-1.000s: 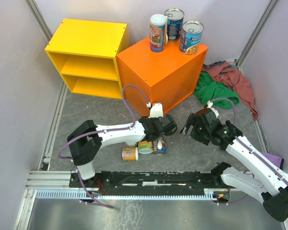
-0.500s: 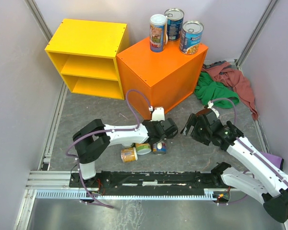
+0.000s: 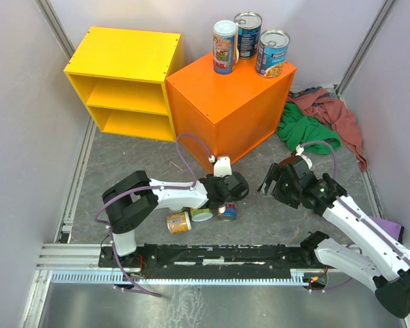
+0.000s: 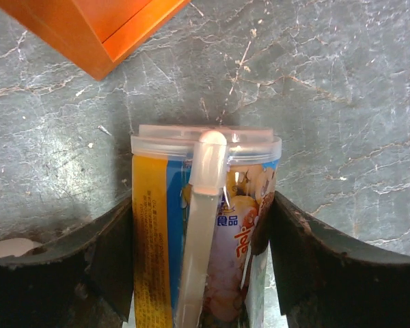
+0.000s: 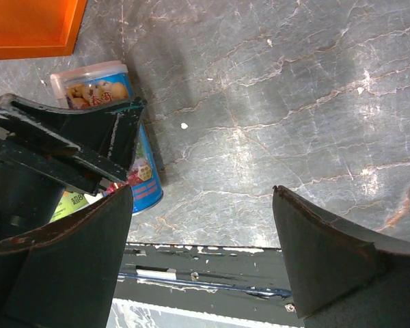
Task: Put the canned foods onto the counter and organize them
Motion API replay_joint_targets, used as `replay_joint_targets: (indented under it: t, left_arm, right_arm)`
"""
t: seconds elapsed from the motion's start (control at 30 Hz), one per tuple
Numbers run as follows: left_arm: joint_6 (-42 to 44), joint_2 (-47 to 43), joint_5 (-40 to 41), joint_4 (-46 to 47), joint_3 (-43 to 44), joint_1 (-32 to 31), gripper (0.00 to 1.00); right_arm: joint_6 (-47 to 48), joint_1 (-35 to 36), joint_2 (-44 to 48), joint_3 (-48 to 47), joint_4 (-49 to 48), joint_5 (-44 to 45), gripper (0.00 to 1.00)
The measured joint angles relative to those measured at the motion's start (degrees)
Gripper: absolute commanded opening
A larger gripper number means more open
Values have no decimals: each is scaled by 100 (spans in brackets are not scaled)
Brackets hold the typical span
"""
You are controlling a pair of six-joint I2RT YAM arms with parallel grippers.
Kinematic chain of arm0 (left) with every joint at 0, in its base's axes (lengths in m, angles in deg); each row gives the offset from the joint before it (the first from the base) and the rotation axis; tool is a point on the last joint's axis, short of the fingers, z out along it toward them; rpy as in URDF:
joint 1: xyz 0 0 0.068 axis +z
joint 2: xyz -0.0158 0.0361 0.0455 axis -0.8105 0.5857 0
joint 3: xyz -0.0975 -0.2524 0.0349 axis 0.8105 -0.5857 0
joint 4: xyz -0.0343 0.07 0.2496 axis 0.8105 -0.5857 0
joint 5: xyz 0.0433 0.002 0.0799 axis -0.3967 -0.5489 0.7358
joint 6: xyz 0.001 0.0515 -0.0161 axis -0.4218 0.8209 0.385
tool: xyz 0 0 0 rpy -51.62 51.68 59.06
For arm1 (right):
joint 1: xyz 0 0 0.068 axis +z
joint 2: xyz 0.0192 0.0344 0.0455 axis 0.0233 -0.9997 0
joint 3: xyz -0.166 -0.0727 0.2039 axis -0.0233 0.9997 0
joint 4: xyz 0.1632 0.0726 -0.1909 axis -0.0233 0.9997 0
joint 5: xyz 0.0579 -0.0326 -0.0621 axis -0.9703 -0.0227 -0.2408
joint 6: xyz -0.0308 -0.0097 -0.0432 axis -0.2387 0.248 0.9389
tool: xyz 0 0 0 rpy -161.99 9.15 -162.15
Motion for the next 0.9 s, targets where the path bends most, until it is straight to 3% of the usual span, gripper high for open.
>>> replay_joint_targets:
  t: [0.07,0.2,0.57,0.9]
  left_arm:
    - [37,-79,-15,258,-173,-2,51]
    - [138,-166,-35,577,-367,-44,46]
    - [651,-483,157,592,-588,-629,40]
    - [1178,-1729,686,361,-656,-1362,31]
  right_arm:
    - [0,0,17,44,4,0,90]
    - [-2,0,87,59,136,11,90]
    - [-9,0,494,59,516,229,89]
    - [-72,0,789,-192,1003,605,89]
